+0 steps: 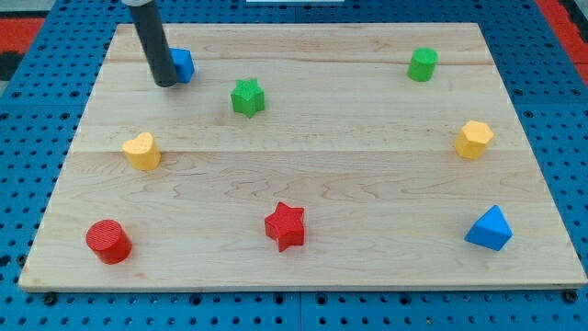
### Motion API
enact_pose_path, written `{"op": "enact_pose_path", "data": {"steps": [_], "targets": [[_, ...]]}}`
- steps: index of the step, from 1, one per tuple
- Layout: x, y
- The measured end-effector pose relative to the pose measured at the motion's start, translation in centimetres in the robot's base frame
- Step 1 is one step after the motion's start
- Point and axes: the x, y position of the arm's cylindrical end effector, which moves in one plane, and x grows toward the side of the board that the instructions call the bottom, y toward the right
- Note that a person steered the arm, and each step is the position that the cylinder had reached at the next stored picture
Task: Move the blue cube diagonally to green star
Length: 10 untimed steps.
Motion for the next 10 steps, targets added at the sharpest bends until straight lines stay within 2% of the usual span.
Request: {"op": "enact_pose_path", "data": {"steps": [2,3,6,7,9,10], "targets": [[0.0,2.6],[0.8,-0.7],[3.6,-3.2],[-0.2,-3.5],[-1.5,-3.6],[-3.7,-3.9]]}}
